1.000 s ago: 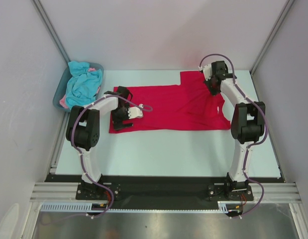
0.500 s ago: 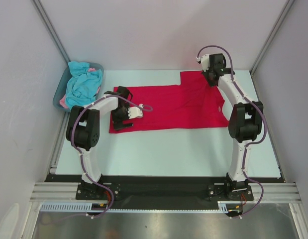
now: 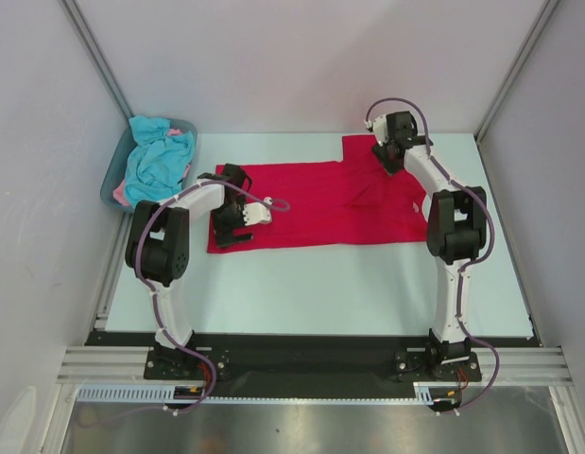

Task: Fold and stack the t-shirts
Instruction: Fold the tshirt

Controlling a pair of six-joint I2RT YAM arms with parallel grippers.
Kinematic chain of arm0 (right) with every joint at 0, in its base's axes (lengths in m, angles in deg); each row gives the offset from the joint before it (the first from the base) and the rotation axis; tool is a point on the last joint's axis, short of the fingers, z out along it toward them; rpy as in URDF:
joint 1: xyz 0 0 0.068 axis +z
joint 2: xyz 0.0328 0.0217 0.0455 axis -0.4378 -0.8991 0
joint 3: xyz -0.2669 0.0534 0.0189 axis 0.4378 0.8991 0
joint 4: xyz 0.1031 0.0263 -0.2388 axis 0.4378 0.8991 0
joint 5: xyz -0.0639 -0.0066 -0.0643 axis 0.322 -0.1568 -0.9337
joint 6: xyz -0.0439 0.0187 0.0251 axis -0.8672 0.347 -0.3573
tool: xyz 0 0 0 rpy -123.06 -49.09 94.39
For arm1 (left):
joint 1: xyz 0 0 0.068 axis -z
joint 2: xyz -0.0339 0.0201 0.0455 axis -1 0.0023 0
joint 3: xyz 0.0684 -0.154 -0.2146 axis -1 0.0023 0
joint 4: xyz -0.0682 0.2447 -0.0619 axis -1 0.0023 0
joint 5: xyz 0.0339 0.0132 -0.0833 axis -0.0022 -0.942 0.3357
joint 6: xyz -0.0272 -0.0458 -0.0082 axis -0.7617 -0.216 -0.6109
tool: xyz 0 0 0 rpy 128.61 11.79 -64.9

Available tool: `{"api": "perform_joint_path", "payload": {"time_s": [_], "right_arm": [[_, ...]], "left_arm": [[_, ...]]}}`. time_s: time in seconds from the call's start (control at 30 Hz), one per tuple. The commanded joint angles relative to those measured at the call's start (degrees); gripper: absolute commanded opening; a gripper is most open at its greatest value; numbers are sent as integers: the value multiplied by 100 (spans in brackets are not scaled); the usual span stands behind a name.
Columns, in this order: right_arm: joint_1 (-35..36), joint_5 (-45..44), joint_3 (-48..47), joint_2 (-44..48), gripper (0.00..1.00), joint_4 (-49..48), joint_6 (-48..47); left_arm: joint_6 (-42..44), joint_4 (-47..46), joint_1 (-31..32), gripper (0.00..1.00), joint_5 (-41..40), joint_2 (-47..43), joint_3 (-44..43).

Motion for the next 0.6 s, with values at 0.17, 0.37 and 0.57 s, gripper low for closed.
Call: {"api": "perform_joint_path", "payload": {"time_s": [0.17, 0.37, 0.57], "right_arm": [[92, -479, 189, 210, 71, -438, -88], [83, -40, 355, 544, 68, 168, 149], [-31, -13, 1530, 975, 64, 187, 220]], "left_arm": [[-179, -35, 80, 100, 79, -152, -69], [-232, -44, 88, 100, 114, -153, -43], [-258, -70, 97, 100, 166, -214, 10]]}}
